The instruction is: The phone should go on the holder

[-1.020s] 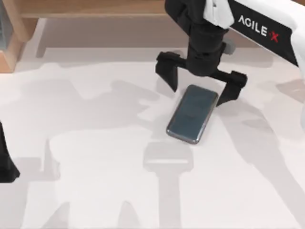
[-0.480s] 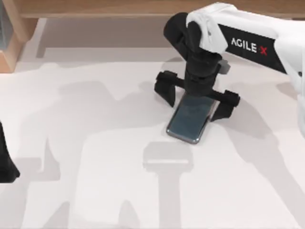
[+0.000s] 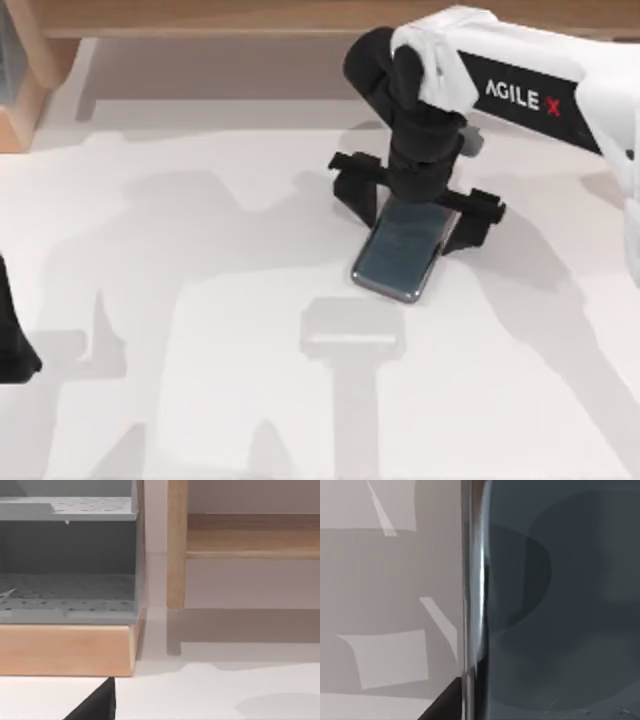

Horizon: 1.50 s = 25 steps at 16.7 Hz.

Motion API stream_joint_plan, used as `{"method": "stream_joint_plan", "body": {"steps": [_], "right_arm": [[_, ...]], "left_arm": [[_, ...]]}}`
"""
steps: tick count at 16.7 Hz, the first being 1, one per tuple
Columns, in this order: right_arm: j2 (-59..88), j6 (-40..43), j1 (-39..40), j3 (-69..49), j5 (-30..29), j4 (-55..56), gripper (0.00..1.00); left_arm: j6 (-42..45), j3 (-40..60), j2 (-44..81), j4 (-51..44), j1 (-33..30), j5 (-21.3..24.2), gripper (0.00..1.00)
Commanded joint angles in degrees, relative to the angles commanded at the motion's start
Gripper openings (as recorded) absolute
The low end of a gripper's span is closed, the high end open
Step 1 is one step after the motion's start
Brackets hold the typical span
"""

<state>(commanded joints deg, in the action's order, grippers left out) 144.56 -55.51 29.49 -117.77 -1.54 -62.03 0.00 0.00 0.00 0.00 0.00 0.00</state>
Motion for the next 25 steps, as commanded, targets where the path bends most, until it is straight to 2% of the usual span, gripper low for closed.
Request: {"method": "stream_joint_plan", "body": {"steps": [8, 16, 25], "right_arm": [[0.0, 0.0, 0.0, 0.0, 0.0, 0.0, 0.02], [0.0, 0.0, 0.0, 0.0, 0.0, 0.0, 0.00], [-3.1, 0.4, -0.1, -2.9, -0.7, -5.1, 0.00]], "left_arm": [[0.0, 0.0, 0.0, 0.0, 0.0, 0.0, 1.00], [0.0, 0.0, 0.0, 0.0, 0.0, 0.0, 1.00], [0.0, 0.0, 0.0, 0.0, 0.0, 0.0, 1.00]]}}
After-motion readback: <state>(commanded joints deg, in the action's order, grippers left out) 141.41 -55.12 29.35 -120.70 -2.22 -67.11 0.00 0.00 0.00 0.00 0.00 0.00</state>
